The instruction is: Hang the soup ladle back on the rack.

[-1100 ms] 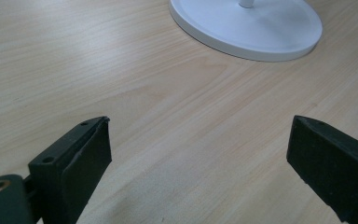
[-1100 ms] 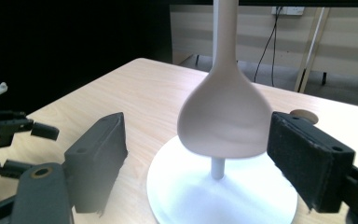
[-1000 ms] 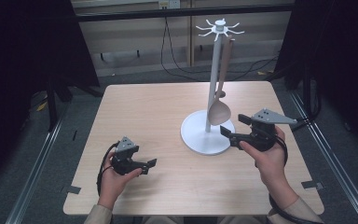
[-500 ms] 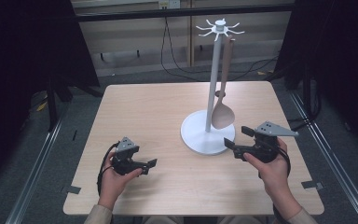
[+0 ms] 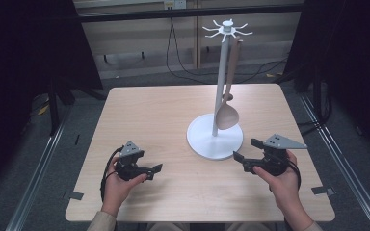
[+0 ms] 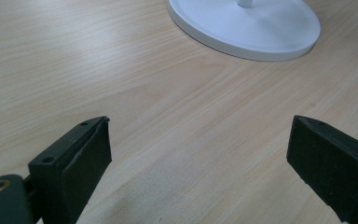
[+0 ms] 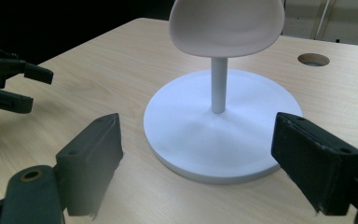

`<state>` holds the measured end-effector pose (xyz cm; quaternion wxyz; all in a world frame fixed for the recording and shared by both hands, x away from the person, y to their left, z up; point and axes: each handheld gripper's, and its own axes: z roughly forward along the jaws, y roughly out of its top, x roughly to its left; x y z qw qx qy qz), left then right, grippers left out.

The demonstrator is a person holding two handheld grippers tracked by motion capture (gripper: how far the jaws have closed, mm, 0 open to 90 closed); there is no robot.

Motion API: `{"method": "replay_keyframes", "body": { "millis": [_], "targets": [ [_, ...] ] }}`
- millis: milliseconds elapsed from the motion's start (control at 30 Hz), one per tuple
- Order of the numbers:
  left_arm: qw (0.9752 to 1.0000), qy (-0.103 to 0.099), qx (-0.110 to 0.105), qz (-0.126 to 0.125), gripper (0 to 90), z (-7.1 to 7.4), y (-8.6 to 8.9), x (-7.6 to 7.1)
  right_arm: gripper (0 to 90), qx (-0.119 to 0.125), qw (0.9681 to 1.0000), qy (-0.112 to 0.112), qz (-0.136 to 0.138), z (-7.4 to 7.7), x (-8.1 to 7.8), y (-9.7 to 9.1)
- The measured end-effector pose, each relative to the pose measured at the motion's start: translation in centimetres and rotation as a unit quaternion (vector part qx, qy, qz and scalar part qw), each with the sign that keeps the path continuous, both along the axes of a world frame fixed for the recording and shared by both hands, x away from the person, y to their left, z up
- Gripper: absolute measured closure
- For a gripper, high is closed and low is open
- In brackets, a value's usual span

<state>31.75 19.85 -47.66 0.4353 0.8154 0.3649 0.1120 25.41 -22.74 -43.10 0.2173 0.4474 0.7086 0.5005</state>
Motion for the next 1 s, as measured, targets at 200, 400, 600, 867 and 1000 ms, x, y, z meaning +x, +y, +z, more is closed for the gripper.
{"method": "replay_keyframes", "body": {
  "millis": [200,400,600,867,1000],
  "targets": [
    [1.0,-0.001,0.001,0.0,6.3,0.0,0.0,0.0,15.5,-0.001,1.0,0.008,0.0,-0.9,-0.3,-0.4],
    [1.0,0.002,-0.002,0.0,6.3,0.0,0.0,0.0,15.1,-0.011,0.9999,0.007,0.003,-1.5,-0.6,-0.9],
    [1.0,-0.001,-0.003,0.0,6.3,0.1,0.0,0.0,14.4,-0.015,0.9998,0.014,0.0,-2.3,-0.9,-1.3],
    [1.0,0.0,-0.003,-0.002,6.3,0.0,-0.2,0.1,13.5,-0.026,0.9994,0.021,0.002,-3.0,-1.2,-1.7],
    [1.0,-0.001,-0.002,-0.001,6.3,0.1,-0.2,0.1,11.6,-0.027,0.9994,0.021,-0.004,-3.1,-1.3,-1.9]
  ]
}}
